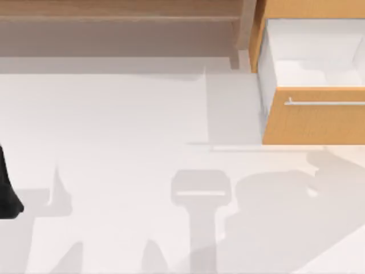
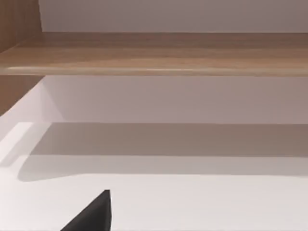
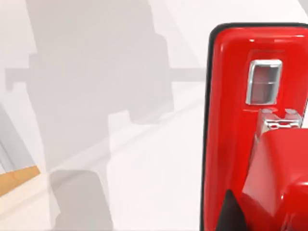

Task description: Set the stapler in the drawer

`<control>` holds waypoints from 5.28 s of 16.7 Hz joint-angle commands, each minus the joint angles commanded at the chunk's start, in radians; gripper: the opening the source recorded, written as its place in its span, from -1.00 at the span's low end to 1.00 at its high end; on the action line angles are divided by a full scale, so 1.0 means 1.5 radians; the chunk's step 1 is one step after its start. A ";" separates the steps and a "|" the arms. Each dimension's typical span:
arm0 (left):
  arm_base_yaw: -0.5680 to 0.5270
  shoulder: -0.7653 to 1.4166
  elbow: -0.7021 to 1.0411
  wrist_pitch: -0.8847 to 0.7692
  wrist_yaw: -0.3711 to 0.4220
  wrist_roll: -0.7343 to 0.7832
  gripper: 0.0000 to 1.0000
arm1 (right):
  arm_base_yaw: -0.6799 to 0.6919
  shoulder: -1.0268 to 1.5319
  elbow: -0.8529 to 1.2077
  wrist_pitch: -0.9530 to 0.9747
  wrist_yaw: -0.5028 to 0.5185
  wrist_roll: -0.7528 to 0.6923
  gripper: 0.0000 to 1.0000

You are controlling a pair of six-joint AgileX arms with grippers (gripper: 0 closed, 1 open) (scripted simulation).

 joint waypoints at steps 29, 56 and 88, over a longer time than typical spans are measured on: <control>0.000 0.000 0.000 0.000 0.000 0.000 1.00 | 0.332 0.649 0.721 -0.408 -0.059 0.000 -1.00; 0.000 0.000 0.000 0.000 0.000 0.000 1.00 | 0.329 0.655 0.698 -0.389 -0.064 -0.001 0.21; 0.000 0.000 0.000 0.000 0.000 0.000 1.00 | 0.495 0.275 0.158 0.299 0.053 -0.195 1.00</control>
